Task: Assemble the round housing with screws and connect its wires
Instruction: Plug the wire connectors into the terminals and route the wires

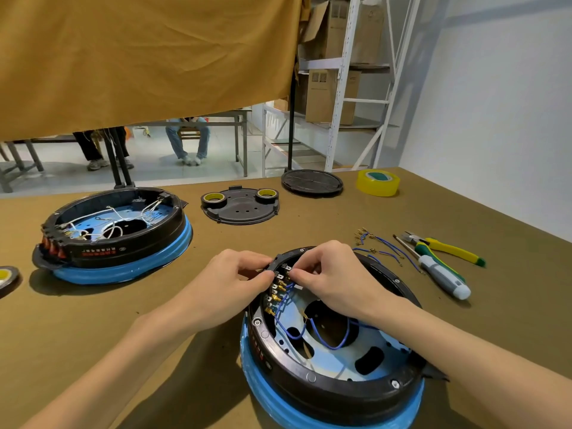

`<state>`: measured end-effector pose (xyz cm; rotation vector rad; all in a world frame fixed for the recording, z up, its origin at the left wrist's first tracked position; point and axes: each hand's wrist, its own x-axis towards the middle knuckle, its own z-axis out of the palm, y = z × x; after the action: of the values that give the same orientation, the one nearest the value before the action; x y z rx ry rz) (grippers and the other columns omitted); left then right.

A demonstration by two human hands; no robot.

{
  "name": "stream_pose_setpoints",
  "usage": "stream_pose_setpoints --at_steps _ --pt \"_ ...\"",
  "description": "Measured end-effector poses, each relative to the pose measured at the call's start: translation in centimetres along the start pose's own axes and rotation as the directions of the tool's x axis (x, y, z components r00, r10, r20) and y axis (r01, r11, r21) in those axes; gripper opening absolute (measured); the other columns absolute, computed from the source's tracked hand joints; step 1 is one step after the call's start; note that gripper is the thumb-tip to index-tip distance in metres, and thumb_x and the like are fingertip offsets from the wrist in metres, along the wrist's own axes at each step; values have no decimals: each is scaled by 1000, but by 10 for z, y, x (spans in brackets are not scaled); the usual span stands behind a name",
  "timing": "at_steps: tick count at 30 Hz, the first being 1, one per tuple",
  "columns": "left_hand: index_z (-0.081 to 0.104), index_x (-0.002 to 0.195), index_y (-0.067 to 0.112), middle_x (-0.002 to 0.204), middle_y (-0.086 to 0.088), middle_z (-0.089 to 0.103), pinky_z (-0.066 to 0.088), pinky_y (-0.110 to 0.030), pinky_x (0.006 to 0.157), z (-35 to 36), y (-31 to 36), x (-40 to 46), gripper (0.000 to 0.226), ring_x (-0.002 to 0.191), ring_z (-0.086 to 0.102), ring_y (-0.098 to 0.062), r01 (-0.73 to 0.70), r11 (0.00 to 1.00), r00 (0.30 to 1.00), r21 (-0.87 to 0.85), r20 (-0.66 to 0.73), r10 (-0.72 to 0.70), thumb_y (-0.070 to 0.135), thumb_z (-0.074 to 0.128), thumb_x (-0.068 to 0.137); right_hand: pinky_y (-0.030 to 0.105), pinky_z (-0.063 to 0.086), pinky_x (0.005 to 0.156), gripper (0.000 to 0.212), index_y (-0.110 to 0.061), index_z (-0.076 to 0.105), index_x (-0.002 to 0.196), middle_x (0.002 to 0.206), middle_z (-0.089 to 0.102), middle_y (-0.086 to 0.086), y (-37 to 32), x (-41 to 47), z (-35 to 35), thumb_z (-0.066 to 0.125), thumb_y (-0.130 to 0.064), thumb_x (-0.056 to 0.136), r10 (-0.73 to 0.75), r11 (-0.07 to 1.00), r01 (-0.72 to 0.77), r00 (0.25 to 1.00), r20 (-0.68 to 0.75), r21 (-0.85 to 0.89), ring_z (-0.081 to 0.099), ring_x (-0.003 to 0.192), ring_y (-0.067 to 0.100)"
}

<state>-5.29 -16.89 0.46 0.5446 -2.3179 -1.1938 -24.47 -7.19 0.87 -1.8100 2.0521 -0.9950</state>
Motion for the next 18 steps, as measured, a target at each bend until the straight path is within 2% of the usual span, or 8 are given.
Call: stream_pose_setpoints --at_steps 4,7,9,13,15,18 --pt "79 100 43 111 33 69 57 -14 75 -3 -4 2 29 101 69 1 36 998 999 -53 -7 -36 19 63 101 31 53 66 17 -16 83 89 77 76 -1 -2 1 0 71 -25 95 7 1000 -7 1000 17 -4 67 72 14" --pt "80 93 50 107 25 75 57 -14 72 -1 -3 1 37 95 73 0 48 992 999 -115 3 -48 19 62 102 27 52 63 17 -16 81 87 75 74 -3 -1 -1 0 71 -27 95 0 1000 0 1000 11 -2 66 68 10" --pt "78 93 55 105 23 76 57 -14 73 0 -3 1 40 94 73 0 48 995 999 -86 3 -48 20 61 103 25 50 62 13 -18 77 90 75 72 -5 -1 -4 0 74 -31 92 31 999 -31 999 9 27 63 65 5" --pt "75 105 46 105 24 75 60 -18 78 -1 -6 2 26 97 73 0 66 997 998 -39 -10 -66 24 62 102 14 42 63 14 -27 70 90 85 63 -9 -2 -11 -3 80 -35 85 3 1000 -3 1000 -2 16 56 69 1" --pt "75 108 44 107 25 75 60 -18 80 -1 -6 2 24 99 72 1 66 998 998 -17 -3 -66 26 61 103 15 39 68 10 -30 75 90 93 57 -8 -5 -13 -3 81 -35 85 -40 999 41 999 22 -9 53 73 2" --pt "76 120 36 112 23 75 60 -27 90 -3 -7 2 24 105 69 2 73 996 997 51 5 -74 30 58 104 22 38 72 10 -28 81 92 97 54 -8 -8 -11 -1 81 -37 86 -59 997 61 998 35 -45 49 77 1"
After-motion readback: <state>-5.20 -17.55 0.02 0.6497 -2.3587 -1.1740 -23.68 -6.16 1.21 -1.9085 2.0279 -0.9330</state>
